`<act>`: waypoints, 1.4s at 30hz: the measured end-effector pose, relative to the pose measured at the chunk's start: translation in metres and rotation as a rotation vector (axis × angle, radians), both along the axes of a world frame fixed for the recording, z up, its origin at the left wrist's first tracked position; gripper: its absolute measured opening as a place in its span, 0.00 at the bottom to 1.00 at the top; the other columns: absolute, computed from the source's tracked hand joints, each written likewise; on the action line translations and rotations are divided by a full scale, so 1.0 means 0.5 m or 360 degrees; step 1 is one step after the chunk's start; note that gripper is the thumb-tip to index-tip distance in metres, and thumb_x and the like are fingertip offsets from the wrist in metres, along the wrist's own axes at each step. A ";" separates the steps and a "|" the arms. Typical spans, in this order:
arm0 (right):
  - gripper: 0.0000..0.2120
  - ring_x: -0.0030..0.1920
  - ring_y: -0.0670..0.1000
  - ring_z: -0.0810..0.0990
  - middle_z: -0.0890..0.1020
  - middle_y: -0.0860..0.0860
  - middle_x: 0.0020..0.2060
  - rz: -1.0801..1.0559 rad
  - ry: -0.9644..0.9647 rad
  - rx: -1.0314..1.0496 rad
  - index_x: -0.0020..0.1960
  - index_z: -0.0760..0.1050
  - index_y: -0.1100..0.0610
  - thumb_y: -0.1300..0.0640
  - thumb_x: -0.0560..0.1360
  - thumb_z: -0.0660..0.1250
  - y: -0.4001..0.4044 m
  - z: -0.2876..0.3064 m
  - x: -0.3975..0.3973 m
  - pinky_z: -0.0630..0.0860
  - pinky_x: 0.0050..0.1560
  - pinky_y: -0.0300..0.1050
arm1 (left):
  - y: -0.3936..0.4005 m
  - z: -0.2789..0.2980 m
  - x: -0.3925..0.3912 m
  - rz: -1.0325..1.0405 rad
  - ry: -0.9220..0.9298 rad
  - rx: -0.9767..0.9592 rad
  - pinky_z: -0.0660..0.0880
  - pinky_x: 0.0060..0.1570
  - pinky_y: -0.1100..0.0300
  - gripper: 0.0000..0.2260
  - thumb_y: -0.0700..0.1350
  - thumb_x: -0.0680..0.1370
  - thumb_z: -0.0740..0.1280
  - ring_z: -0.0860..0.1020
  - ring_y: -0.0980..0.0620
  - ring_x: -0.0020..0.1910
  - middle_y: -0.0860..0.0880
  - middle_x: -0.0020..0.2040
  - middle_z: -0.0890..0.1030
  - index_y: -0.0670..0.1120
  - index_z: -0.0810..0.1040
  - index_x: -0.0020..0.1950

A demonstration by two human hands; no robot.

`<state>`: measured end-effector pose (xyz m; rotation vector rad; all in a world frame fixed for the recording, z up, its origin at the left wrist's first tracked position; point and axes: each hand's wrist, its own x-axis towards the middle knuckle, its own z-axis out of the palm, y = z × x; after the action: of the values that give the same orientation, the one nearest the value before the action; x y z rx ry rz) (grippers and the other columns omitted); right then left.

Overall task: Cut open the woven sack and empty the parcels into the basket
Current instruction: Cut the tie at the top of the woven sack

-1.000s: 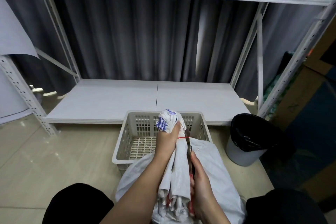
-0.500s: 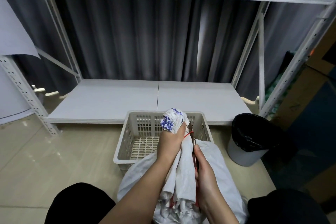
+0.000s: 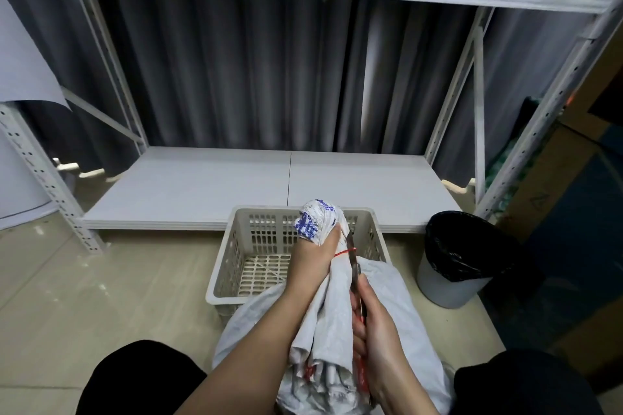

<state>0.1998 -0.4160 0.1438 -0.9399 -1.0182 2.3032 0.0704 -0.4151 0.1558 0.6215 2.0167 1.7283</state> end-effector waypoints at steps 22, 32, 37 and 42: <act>0.22 0.14 0.43 0.51 0.56 0.46 0.16 -0.0055 0.0561 0.0014 0.28 0.65 0.54 0.41 0.75 0.56 0.140 0.096 0.061 0.50 0.16 0.28 | -0.019 0.022 -0.051 0.0244 -0.0232 0.0018 0.62 0.43 0.67 0.15 0.46 0.79 0.64 0.76 0.49 0.57 0.41 0.59 0.78 0.38 0.76 0.61; 0.17 0.17 0.42 0.61 0.64 0.45 0.18 0.0078 -0.0039 0.0800 0.35 0.63 0.55 0.51 0.79 0.60 0.103 0.065 -0.040 0.59 0.18 0.33 | -0.016 0.024 -0.033 -0.0155 -0.0366 0.0128 0.74 0.51 0.62 0.11 0.54 0.75 0.69 0.81 0.53 0.52 0.53 0.52 0.83 0.50 0.80 0.53; 0.22 0.48 0.50 0.83 0.84 0.51 0.47 0.0059 -0.0280 0.1014 0.50 0.74 0.57 0.46 0.65 0.76 0.094 0.034 -0.048 0.79 0.49 0.43 | -0.049 0.034 -0.044 -0.0675 -0.0572 0.0113 0.79 0.53 0.55 0.23 0.53 0.71 0.73 0.83 0.47 0.52 0.45 0.54 0.84 0.44 0.77 0.62; 0.20 0.34 0.41 0.68 0.72 0.45 0.37 -0.0011 -0.0509 0.1123 0.45 0.67 0.55 0.48 0.66 0.76 0.114 0.020 -0.053 0.65 0.32 0.31 | -0.063 0.015 -0.080 -0.0988 -0.0529 -0.0037 0.68 0.69 0.51 0.46 0.53 0.58 0.78 0.75 0.51 0.65 0.50 0.67 0.73 0.50 0.60 0.72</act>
<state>0.1733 -0.3590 0.1539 -0.9956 -1.7861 1.5952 0.0302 -0.4468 0.1631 0.7874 1.4137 1.3236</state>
